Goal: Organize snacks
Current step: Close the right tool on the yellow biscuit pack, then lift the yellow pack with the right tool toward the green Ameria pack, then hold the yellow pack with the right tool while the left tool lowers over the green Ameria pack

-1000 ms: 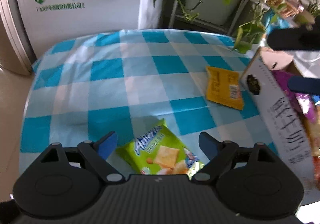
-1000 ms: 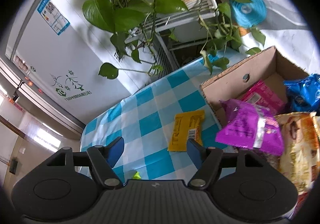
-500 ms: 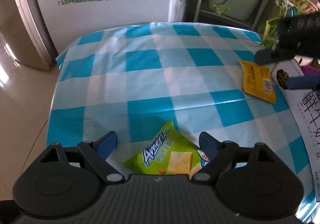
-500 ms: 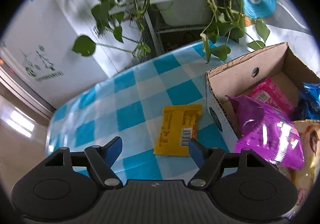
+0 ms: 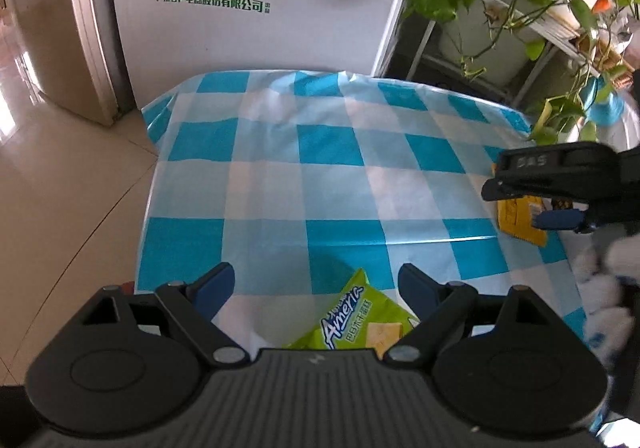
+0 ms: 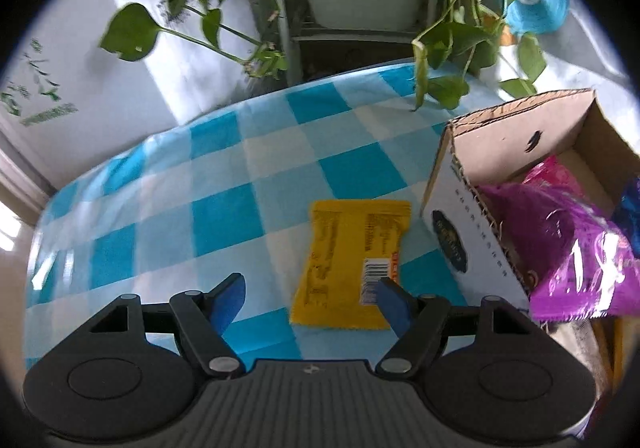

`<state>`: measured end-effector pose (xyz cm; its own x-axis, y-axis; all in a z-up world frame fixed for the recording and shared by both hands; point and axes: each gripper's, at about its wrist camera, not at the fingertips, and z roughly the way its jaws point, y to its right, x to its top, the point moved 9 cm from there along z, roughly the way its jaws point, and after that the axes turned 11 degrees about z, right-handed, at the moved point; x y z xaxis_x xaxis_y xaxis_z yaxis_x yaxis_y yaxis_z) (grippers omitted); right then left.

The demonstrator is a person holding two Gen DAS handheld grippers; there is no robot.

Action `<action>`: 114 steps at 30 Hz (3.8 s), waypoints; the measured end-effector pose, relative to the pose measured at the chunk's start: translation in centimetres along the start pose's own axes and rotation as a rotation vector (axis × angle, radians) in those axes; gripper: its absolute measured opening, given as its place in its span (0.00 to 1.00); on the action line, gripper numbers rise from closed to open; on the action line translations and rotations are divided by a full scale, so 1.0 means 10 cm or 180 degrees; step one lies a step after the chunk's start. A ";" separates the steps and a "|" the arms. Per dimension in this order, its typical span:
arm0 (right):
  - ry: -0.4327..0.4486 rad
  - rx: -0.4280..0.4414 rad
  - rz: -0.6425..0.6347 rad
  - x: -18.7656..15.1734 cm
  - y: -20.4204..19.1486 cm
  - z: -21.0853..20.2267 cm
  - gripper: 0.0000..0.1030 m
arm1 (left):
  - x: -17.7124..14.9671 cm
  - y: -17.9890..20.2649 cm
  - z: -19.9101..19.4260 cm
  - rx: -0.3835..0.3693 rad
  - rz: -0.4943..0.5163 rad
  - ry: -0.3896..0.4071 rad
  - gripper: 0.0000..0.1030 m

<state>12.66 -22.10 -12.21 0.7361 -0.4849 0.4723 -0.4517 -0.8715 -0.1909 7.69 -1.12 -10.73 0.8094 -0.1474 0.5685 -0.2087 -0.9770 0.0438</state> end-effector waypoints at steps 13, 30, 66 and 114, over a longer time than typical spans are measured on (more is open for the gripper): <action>0.0319 -0.0299 -0.0377 0.09 0.06 0.13 0.43 | -0.17 0.17 -0.04 -0.0065 0.0118 -0.0108 0.86; -0.0071 0.0741 -0.1780 -0.55 -0.37 -0.19 0.37 | -0.21 -0.05 -0.06 0.0120 0.0033 -0.0105 0.89; -0.0218 0.0754 -0.1069 -0.94 -0.19 -0.64 0.42 | -0.42 0.07 -0.02 0.0120 0.0597 -0.0047 0.93; -0.0239 0.0444 -0.1299 -1.06 -0.33 -0.42 0.59 | -0.54 -0.05 -0.06 0.0136 0.0682 -0.0118 1.00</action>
<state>4.26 -13.76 -12.92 0.8770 -0.0981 0.4703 -0.0475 -0.9918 -0.1184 3.08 0.24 -13.32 0.7689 -0.3572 0.5303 -0.3553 -0.9283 -0.1101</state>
